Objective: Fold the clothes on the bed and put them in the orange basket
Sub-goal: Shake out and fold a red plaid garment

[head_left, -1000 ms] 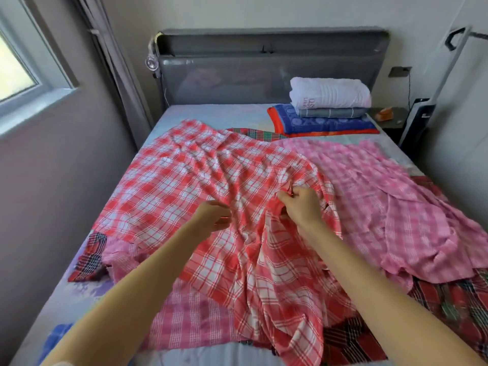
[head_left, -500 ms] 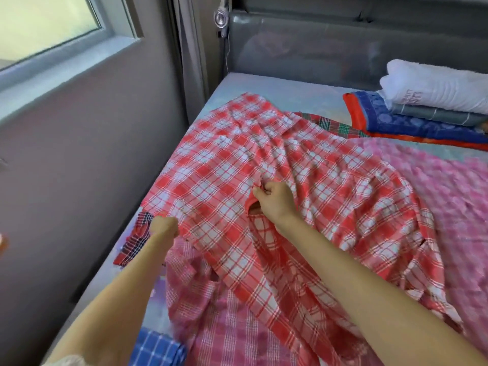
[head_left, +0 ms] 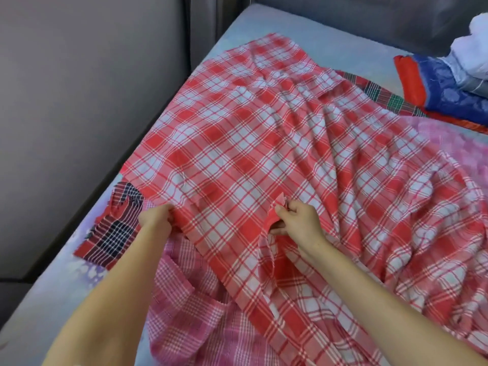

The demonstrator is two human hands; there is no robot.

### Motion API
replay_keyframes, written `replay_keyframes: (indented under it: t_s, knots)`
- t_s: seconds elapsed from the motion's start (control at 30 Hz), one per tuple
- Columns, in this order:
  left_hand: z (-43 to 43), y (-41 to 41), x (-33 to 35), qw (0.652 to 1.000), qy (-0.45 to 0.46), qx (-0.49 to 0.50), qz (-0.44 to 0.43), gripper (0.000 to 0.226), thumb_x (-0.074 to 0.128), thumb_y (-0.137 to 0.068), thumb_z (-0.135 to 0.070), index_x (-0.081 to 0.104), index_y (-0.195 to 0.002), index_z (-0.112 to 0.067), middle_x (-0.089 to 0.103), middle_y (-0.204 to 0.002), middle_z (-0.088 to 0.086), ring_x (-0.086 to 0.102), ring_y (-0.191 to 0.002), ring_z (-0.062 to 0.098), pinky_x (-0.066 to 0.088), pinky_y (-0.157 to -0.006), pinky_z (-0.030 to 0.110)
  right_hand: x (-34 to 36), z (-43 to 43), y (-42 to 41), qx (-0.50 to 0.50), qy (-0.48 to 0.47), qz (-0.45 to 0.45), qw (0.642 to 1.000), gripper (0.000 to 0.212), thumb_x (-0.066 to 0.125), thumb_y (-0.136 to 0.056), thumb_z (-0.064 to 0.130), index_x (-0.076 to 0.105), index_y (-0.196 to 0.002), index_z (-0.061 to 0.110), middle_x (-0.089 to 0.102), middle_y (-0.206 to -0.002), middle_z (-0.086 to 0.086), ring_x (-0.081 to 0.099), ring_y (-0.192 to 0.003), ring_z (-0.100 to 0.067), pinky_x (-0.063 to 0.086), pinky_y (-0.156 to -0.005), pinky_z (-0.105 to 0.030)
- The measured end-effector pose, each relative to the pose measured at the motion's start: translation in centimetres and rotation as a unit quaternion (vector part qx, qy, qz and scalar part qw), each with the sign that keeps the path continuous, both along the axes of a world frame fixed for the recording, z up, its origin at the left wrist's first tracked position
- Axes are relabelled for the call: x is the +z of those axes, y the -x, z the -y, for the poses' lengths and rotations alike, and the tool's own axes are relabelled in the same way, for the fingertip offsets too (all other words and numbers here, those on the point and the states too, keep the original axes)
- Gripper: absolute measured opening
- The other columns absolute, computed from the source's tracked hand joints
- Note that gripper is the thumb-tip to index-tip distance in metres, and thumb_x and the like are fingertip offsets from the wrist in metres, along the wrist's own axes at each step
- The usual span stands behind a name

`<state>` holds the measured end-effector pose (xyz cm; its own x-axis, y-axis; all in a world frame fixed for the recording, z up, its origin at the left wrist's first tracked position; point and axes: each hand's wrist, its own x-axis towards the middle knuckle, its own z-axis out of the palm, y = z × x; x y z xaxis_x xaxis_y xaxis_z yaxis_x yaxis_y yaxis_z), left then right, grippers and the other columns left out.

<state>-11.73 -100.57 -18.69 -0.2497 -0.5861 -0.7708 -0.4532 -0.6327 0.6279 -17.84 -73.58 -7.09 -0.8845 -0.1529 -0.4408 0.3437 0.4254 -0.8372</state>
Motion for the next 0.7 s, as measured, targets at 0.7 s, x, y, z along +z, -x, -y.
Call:
replay_keyframes:
  t_s: [0.7]
  knots:
    - [-8.2, 3.3, 6.6, 0.748, 0.328, -0.564, 0.122, 0.03, 0.05, -0.092, -0.021, 0.067, -0.087, 0.003, 0.068, -0.086, 0.023, 0.066, -0.086, 0.032, 0.048, -0.073, 0.032, -3.2, -5.5, 3.4, -0.093, -0.046, -0.015, 0.995, 0.037, 0.055, -0.09, 0.005, 0.049, -0.054, 0.014, 0.052, -0.062, -0.012, 0.056, -0.047, -0.024, 0.05, -0.036, -0.026]
